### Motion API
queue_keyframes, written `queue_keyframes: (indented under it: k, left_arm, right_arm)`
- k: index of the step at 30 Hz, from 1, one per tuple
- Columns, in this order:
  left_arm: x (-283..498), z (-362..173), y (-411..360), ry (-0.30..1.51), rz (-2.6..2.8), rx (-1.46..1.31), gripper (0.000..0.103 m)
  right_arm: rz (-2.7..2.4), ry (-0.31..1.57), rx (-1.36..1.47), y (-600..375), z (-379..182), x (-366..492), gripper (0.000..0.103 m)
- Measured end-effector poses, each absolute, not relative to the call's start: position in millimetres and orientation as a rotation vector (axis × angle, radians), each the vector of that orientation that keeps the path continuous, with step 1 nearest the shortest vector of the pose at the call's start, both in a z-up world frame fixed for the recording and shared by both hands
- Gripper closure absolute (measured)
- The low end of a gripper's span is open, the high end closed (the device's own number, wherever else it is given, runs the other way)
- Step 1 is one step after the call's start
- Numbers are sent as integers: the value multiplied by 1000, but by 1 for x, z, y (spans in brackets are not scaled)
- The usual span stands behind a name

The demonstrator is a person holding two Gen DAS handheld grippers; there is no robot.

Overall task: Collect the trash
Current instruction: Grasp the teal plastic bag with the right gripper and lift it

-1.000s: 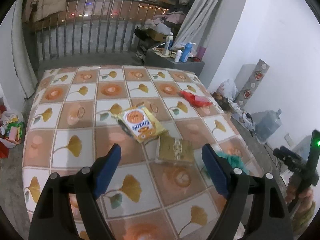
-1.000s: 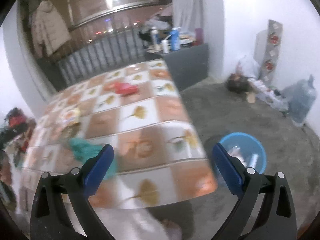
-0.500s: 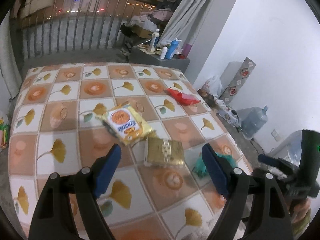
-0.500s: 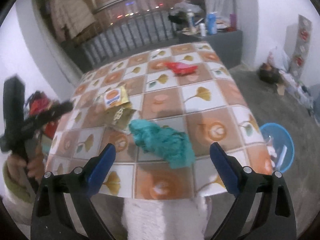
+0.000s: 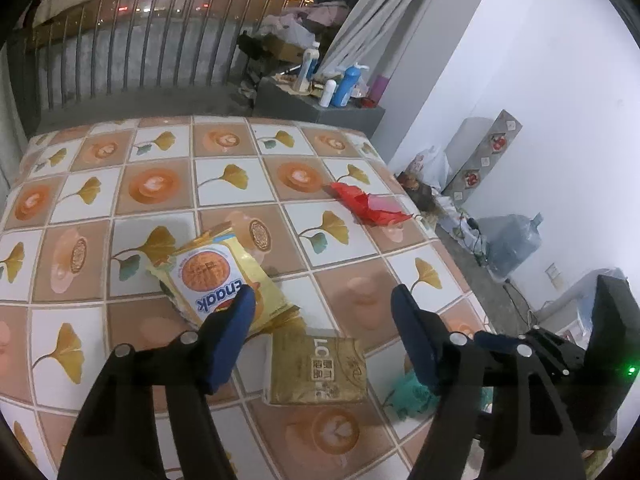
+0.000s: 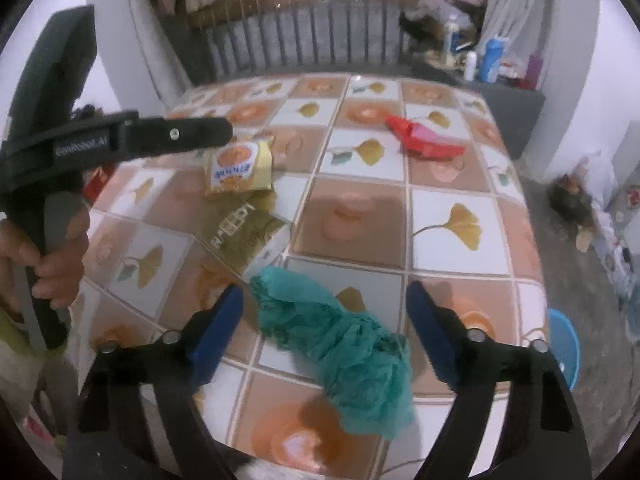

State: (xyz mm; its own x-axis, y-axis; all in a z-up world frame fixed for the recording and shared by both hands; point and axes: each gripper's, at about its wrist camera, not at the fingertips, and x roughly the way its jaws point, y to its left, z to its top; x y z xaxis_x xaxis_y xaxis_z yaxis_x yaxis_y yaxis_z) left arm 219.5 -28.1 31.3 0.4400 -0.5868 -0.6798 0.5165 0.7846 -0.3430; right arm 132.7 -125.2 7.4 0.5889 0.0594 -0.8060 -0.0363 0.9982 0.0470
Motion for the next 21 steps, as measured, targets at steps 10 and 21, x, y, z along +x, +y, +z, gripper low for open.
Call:
queue_keyframes:
  k: [10,21]
  left_arm:
    - [229,5,-55,945,-664,-69,35]
    - [224,-14,-72,1016,-673,6,39]
  right_arm:
    - [34,1060,147,-147,-23,133,58]
    - [-17,1047,353,-187,-23,110,59]
